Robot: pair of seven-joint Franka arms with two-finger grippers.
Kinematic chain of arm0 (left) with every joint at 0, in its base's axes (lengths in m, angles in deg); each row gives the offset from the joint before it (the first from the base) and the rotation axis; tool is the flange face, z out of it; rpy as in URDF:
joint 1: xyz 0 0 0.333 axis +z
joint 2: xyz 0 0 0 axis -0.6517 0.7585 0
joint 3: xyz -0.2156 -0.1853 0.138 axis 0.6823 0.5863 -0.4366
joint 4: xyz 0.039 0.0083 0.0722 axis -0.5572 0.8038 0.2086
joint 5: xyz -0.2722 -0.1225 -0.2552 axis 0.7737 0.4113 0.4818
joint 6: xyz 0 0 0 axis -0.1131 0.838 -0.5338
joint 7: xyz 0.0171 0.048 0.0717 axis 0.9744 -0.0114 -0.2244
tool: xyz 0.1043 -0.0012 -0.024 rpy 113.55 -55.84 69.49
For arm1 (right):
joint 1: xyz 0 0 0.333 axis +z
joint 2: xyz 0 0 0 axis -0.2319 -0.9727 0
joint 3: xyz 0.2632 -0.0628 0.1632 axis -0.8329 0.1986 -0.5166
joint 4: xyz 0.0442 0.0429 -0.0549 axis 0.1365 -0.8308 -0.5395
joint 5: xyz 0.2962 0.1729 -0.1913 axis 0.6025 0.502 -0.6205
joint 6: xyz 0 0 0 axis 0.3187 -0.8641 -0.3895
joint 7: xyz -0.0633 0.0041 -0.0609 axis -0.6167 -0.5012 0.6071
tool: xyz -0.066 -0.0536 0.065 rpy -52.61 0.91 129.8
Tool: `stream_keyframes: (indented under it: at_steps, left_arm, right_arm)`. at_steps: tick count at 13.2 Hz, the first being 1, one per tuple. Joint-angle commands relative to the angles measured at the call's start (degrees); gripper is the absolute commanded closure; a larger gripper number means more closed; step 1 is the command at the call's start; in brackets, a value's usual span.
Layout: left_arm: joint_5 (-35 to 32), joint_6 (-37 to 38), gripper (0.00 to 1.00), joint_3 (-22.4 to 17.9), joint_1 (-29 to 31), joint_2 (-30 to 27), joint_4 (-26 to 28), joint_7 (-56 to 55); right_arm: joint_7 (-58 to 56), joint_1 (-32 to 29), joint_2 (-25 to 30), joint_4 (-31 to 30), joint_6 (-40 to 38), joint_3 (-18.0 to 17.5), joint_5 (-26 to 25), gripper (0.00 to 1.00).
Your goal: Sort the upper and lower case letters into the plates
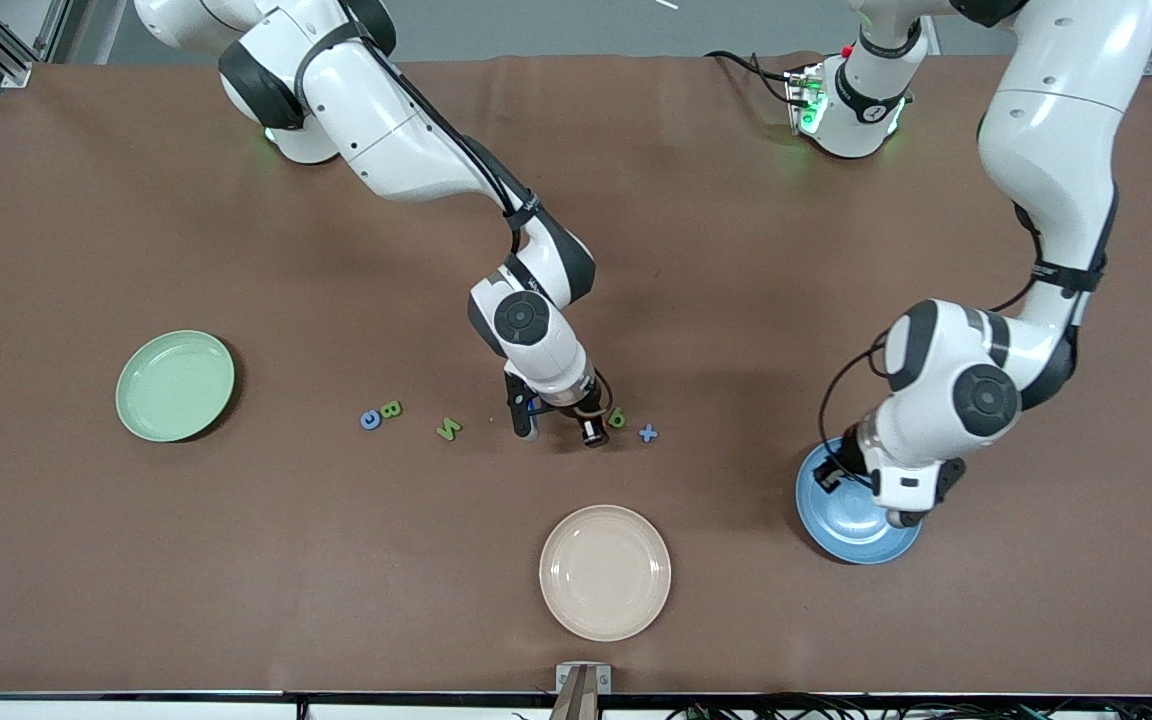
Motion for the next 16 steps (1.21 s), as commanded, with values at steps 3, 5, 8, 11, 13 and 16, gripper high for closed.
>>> stream_keyframes:
  at_steps: [3, 5, 8, 11, 13, 16]
  left_arm:
    - [-2.42, -3.22, 0.15, -2.81, -0.66, 5.04, -2.34, 5.63]
    - [-6.71, -3.14, 0.0, -2.72, -0.66, 4.52, -2.26, 4.76]
    - [-6.38, -1.39, 0.0, -0.19, -1.8, 3.02, -1.99, 1.6]
    - [-6.38, -0.94, 0.01, 1.67, -7.32, 3.11, -2.16, -5.69]
    - [-6.38, -0.94, 0.03, 1.67, -12.33, 3.63, -3.48, -12.62]
    - [-6.2, -1.64, 0.09, 1.59, -18.75, 5.21, -4.36, -18.78]
  right_arm:
    - [0.22, 0.25, -1.22, 0.17, -0.4, -0.22, 0.25, 0.62]
    - [0.13, 0.25, -1.22, 0.09, -0.4, -0.22, -0.1, 0.7]
    - [0.13, 0.17, -0.7, 0.09, -0.93, -0.13, -0.45, 0.76]
    - [-0.14, -0.63, 2.02, 0.61, -8.8, 0.13, -1.94, 0.76]
    - [-2.92, -1.59, 5.09, 1.31, -15.4, 0.39, -3.53, 0.76]
    - [-12.84, -3.78, 9.75, 1.32, -26.12, 0.48, -3.71, 0.77]
